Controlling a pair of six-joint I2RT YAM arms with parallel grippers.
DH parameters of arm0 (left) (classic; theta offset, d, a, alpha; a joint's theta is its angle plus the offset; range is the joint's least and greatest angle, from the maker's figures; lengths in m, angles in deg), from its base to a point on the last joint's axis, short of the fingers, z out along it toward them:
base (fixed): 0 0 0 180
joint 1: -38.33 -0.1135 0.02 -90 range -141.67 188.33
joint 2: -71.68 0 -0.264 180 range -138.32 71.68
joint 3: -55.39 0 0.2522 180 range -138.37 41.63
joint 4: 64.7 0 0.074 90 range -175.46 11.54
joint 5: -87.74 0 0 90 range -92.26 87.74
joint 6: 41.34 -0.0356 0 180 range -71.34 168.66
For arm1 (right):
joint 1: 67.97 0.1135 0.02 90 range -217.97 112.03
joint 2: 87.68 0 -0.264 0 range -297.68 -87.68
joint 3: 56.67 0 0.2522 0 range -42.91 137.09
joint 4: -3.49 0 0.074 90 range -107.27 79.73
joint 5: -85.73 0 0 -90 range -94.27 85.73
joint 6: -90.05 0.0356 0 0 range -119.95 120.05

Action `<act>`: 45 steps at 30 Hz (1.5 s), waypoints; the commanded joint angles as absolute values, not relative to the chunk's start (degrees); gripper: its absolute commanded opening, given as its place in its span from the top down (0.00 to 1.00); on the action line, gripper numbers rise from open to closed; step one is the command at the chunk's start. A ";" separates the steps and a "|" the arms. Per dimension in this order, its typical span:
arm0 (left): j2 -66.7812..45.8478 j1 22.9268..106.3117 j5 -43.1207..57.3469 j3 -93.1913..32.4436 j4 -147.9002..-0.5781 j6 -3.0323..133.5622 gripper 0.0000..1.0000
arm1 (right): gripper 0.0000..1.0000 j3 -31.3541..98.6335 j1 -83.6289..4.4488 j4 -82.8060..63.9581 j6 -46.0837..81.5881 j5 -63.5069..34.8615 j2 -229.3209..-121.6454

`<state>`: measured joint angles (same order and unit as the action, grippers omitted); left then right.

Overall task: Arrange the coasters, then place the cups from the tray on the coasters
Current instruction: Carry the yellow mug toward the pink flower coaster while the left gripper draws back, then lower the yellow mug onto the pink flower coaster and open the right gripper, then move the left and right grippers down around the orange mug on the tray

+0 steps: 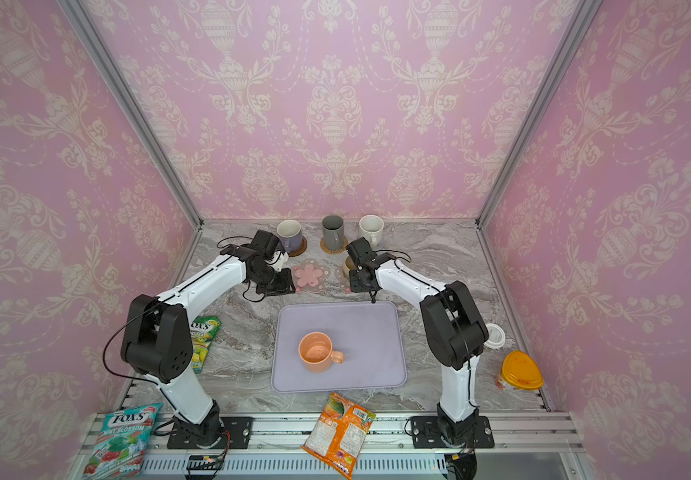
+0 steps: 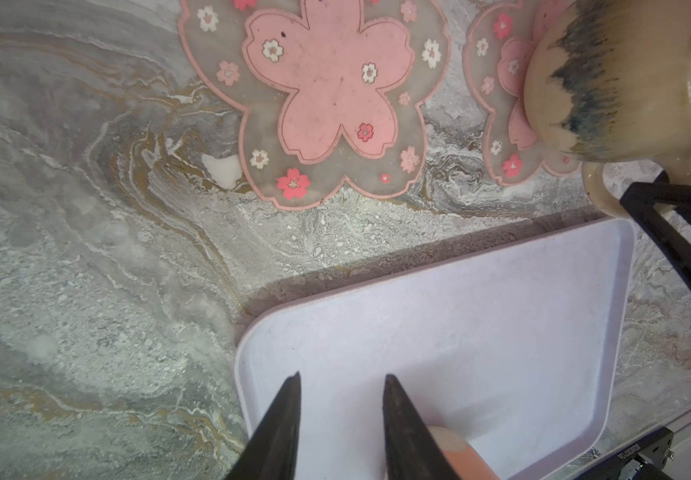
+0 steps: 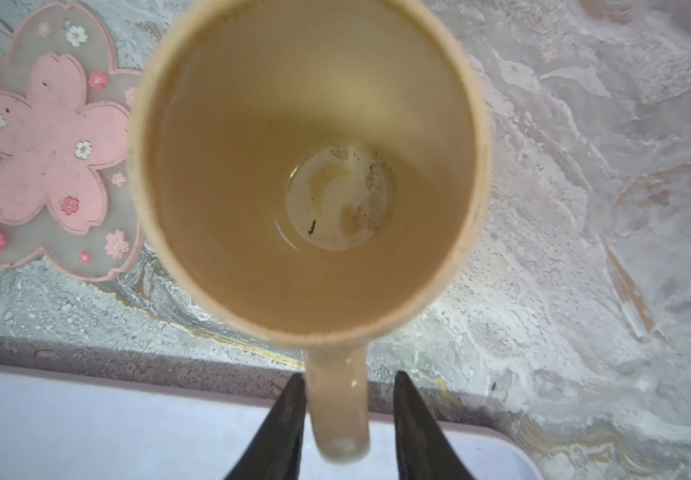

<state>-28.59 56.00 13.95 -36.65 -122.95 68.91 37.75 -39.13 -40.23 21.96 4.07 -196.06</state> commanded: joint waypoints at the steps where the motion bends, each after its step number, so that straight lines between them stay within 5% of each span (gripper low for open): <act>1: -26.12 55.81 14.45 -35.16 -124.68 69.40 0.64 | 0.63 35.77 -39.38 -39.74 23.32 4.30 -191.52; 27: -11.84 65.51 4.45 -20.18 -129.82 74.31 0.63 | 0.59 8.99 -36.06 -41.36 26.71 10.23 -158.14; 45: -5.60 71.96 7.41 -6.70 -125.27 82.78 0.62 | 0.56 2.32 -29.88 -36.54 30.55 3.34 -157.86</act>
<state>-6.60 70.71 4.99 -8.98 -127.45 79.55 2.98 -30.65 -38.98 29.05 5.73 -156.74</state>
